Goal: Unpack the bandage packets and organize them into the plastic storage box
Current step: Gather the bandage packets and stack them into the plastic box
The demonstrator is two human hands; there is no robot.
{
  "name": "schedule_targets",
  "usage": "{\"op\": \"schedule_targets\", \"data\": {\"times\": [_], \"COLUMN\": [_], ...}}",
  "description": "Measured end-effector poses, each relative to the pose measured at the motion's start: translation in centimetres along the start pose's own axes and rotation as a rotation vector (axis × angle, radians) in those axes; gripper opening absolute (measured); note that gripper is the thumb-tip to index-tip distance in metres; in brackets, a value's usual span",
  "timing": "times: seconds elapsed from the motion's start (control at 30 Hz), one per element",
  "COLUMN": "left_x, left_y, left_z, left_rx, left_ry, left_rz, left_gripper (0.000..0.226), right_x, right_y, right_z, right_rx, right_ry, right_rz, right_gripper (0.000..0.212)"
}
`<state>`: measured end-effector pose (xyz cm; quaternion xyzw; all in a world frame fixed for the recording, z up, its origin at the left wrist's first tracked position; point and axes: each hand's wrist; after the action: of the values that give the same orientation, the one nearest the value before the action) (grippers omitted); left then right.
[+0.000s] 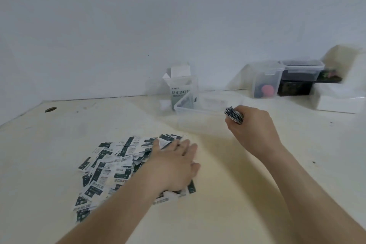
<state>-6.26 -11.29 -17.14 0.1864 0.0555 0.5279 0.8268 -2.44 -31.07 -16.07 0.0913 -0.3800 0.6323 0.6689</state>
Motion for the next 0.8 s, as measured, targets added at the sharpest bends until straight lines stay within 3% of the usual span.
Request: {"op": "schedule_targets", "data": {"times": [0.27, 0.43, 0.53, 0.67, 0.8], "left_x": [7.7, 7.4, 6.3, 7.0, 6.7], "left_y": [3.5, 3.8, 2.5, 2.0, 2.0], "left_z": [-0.7, 1.3, 2.7, 3.4, 3.2], "left_rx": [-0.002, -0.564, -0.501, -0.392, -0.404], "left_ry": [0.066, 0.663, 0.745, 0.949, 0.691], "left_rz": [0.135, 0.051, -0.097, -0.094, -0.062], "left_gripper": [0.058, 0.041, 0.058, 0.067, 0.069], "right_x": [-0.1, -0.5, -0.7, -0.6, -0.7], "right_y": [0.0, -0.6, -1.0, -1.3, -1.6], "right_z": [0.5, 2.7, 3.2, 3.0, 2.9], "right_rx": [0.154, 0.403, 0.441, 0.395, 0.409], "right_ry": [-0.06, -0.159, -0.144, -0.162, -0.116], "right_rz": [-0.03, -0.065, -0.079, -0.083, -0.061], "right_gripper": [0.018, 0.019, 0.024, 0.027, 0.028]}}
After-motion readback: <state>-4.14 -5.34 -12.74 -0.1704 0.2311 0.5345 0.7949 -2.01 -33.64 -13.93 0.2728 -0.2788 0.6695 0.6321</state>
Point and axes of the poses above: each hand's wrist, its own y-axis away from the middle knuckle, its own z-axis out of the back of the hand, x = y × z, and after that the axes turned 9 degrees about -z, right-handed
